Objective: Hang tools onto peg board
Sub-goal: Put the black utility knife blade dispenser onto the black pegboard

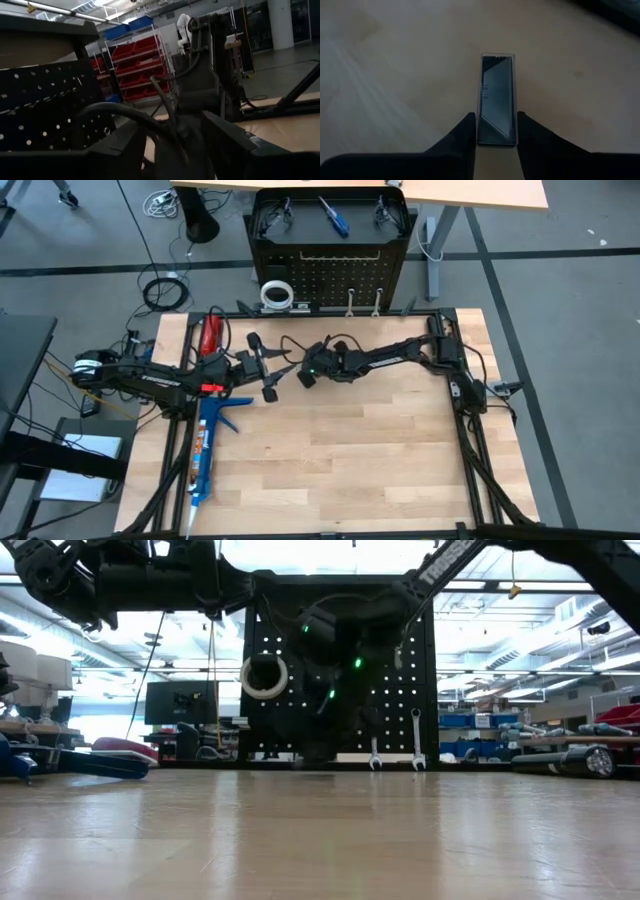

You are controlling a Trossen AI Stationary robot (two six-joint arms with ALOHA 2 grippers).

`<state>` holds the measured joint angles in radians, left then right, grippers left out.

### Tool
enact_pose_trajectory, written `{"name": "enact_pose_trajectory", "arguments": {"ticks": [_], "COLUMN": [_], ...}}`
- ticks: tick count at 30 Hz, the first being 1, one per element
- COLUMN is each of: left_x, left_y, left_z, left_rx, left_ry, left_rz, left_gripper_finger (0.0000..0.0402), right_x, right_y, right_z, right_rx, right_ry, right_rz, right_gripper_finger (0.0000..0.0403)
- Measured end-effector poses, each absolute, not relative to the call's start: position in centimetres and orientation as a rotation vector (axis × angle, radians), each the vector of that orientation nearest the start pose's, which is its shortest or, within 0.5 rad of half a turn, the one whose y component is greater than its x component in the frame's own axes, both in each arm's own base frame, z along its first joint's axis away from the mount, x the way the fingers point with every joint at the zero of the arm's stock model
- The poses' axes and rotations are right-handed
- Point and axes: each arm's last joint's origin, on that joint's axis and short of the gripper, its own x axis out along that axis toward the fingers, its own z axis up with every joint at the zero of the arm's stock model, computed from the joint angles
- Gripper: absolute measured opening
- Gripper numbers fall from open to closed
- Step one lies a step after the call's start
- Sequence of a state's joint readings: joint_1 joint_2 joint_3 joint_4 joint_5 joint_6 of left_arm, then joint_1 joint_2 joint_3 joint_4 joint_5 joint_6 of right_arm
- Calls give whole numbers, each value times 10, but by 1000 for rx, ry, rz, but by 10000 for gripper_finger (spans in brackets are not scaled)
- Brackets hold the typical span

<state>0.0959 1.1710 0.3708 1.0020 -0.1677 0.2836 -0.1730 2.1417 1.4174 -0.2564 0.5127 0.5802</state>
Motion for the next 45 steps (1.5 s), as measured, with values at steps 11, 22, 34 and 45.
{"name": "enact_pose_trajectory", "arguments": {"ticks": [11, 22, 34, 45], "left_x": [224, 225, 227, 227], "left_y": [26, 26, 19, 19], "left_z": [231, 227, 213, 213], "left_rx": [274, 309, 433, 435], "left_ry": [-153, -111, -8, -5], "left_rz": [287, 248, 7, 6], "left_gripper_finger": [193, 193, 193, 193], "right_x": [405, 375, 348, 314], "right_y": [-87, -87, -96, -106], "right_z": [185, 235, 287, 336], "right_rx": [298, 243, 255, 244], "right_ry": [784, 769, 654, 520], "right_rz": [-947, -1032, -1025, -1058], "right_gripper_finger": [115, 115, 115, 116]}}
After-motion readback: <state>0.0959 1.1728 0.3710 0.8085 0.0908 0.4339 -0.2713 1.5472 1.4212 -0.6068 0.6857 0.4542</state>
